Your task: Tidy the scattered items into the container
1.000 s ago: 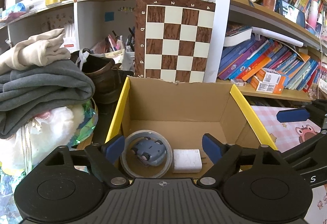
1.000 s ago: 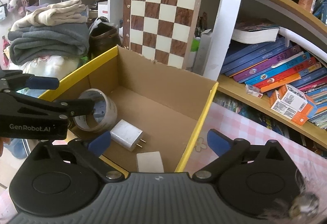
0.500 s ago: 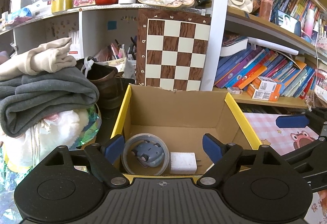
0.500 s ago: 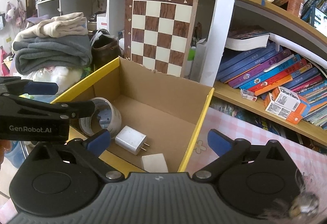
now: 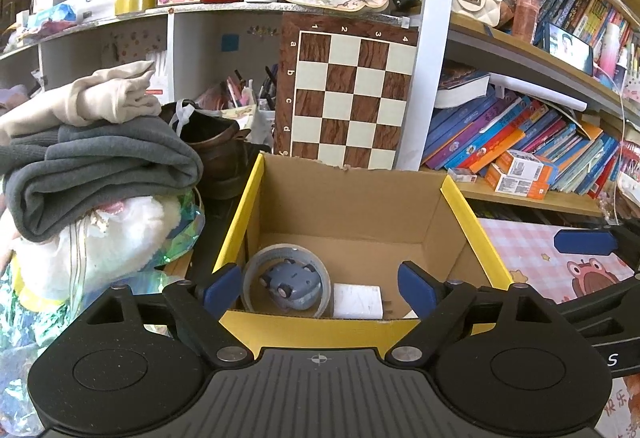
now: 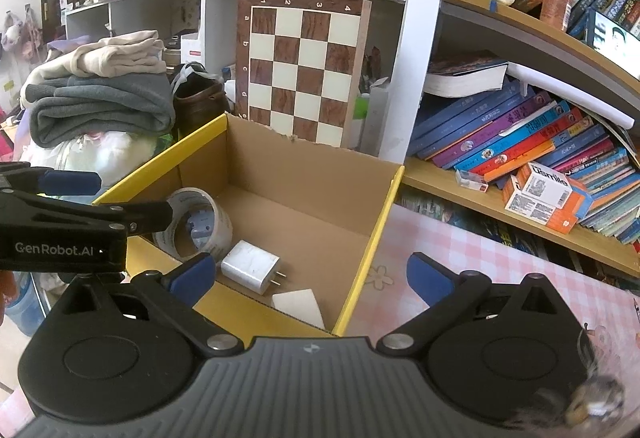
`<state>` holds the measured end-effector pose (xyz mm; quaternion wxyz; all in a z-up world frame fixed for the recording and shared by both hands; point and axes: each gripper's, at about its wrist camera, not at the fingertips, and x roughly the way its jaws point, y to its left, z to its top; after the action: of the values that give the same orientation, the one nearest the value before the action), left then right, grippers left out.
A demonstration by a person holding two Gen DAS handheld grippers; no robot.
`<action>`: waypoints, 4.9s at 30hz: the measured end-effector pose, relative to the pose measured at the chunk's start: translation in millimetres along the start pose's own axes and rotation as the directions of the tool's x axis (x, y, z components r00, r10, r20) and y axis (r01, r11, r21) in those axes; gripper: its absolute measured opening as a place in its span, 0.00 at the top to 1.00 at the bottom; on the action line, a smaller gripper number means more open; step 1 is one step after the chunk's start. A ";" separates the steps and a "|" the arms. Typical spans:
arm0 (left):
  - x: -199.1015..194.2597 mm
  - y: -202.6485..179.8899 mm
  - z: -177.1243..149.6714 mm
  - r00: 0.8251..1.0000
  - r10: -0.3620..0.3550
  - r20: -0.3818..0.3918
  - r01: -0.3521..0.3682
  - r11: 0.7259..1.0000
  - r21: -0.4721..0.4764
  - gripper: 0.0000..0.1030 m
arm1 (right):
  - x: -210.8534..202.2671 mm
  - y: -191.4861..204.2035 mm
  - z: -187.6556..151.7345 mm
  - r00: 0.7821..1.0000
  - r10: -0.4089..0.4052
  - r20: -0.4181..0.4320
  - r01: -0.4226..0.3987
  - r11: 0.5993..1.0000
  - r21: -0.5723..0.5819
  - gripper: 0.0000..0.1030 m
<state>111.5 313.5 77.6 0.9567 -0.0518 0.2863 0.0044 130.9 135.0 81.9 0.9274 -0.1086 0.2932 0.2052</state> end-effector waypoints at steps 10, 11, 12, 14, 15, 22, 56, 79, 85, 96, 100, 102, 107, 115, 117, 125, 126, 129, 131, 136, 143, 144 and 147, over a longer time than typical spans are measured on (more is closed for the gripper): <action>-5.5 -3.8 -3.9 1.000 -0.002 -0.006 0.002 1.000 0.002 0.15 | -6.6 -0.7 -6.0 1.000 -0.008 -0.006 0.008 1.000 0.017 0.00; -6.1 -4.3 -4.5 1.000 -0.002 -0.007 0.002 1.000 0.003 0.15 | -7.3 -0.8 -6.9 1.000 -0.009 -0.008 0.009 1.000 0.018 0.00; -6.7 -4.8 -5.2 1.000 -0.002 -0.008 0.002 1.000 0.004 0.15 | -8.0 -0.9 -7.8 1.000 -0.010 -0.009 0.010 1.000 0.019 0.00; -7.9 -5.5 -6.6 1.000 -0.004 -0.011 0.004 1.000 0.005 0.15 | -9.6 -0.9 -9.7 1.000 -0.011 -0.011 0.011 1.000 0.022 0.00; -8.5 -5.8 -7.3 1.000 -0.004 -0.012 0.004 1.000 0.005 0.15 | -10.3 -0.9 -10.8 1.000 -0.012 -0.012 0.012 1.000 0.024 0.00; -10.7 -9.5 -10.6 1.000 -0.008 -0.022 0.008 1.000 0.020 0.15 | -12.8 -2.2 -18.1 1.000 -0.020 -0.023 0.021 0.999 0.049 0.00; -5.3 -19.8 -14.8 0.999 -0.011 -0.046 0.013 0.999 0.039 0.15 | -11.8 -9.4 -30.3 0.998 -0.051 -0.043 0.054 0.994 0.092 0.00; -1.3 -36.4 -16.7 0.997 -0.036 -0.064 0.040 0.997 0.064 0.15 | -14.2 -17.8 -42.2 0.995 -0.081 -0.050 0.086 0.989 0.121 0.00; -4.2 -36.3 -20.1 0.997 -0.030 -0.069 0.035 0.997 0.068 0.15 | -14.9 -12.5 -45.5 0.996 -0.075 -0.048 0.080 0.990 0.119 0.00; -4.5 -28.0 -22.7 0.997 -0.012 -0.077 0.016 0.999 0.051 0.07 | -11.8 -6.8 -46.3 0.996 -0.073 -0.053 0.079 0.990 0.117 0.00; -3.7 -24.9 -25.6 0.997 -0.006 -0.081 0.008 0.999 0.031 0.05 | -11.0 -6.4 -46.7 0.995 -0.075 -0.059 0.081 0.990 0.115 0.00; -3.3 -23.2 -27.3 0.996 0.000 -0.084 0.002 1.000 0.020 0.03 | -10.5 -6.3 -47.0 0.995 -0.076 -0.063 0.083 0.990 0.115 0.00; -3.7 -20.7 -31.1 0.996 0.013 -0.083 -0.012 1.000 0.007 0.02 | -9.6 -6.5 -48.5 0.995 -0.077 -0.069 0.085 0.990 0.115 0.00; -4.5 -21.5 -32.4 0.996 0.025 -0.085 -0.023 1.000 0.019 0.00 | -9.3 -6.9 -51.2 0.994 -0.077 -0.075 0.085 0.989 0.119 0.00; -4.8 -21.7 -32.7 0.996 0.025 -0.086 -0.024 1.000 0.021 0.00 | -9.7 -7.3 -51.8 0.994 -0.078 -0.076 0.087 0.989 0.121 0.00; -6.4 -24.4 -33.6 0.996 0.029 -0.084 -0.026 0.999 0.031 0.00 | -12.6 -8.1 -55.1 0.994 -0.081 -0.077 0.090 0.988 0.126 0.00; -6.7 -24.8 -33.6 0.996 0.029 -0.084 -0.026 0.999 0.032 0.00 | -13.1 -8.3 -55.5 0.994 -0.081 -0.077 0.091 0.988 0.126 0.00; -7.8 -26.4 -34.1 0.996 0.027 -0.084 -0.024 0.999 0.036 0.00 | -14.8 -8.8 -56.8 0.994 -0.084 -0.075 0.093 0.988 0.126 0.00; -8.6 -28.1 -34.4 0.996 0.025 -0.083 -0.022 0.999 0.039 0.00 | -16.2 -9.6 -58.1 0.993 -0.087 -0.074 0.096 0.987 0.127 0.00; -10.4 -32.9 -35.4 0.997 0.017 -0.082 -0.013 0.999 0.047 0.00 | -20.2 -13.2 -62.4 0.992 -0.098 -0.076 0.108 0.985 0.137 0.00; -13.7 -34.6 -36.4 0.997 0.016 -0.079 -0.012 0.999 0.053 0.00 | -24.1 -15.0 -65.3 0.992 -0.106 -0.074 0.116 0.983 0.141 0.00; -14.1 -34.5 -36.4 0.997 0.016 -0.079 -0.012 0.999 0.053 0.00 | -24.5 -15.3 -65.6 0.992 -0.106 -0.074 0.116 0.983 0.143 0.00; -15.2 -34.5 -36.5 0.997 0.018 -0.077 -0.014 0.998 0.054 0.00 | -25.5 -14.9 -65.9 0.992 -0.107 -0.072 0.116 0.983 0.141 0.00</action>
<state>80.1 275.8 59.0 0.9458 -0.0240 0.3238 0.0022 85.7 92.3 45.1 0.9329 -0.0638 0.3306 0.1275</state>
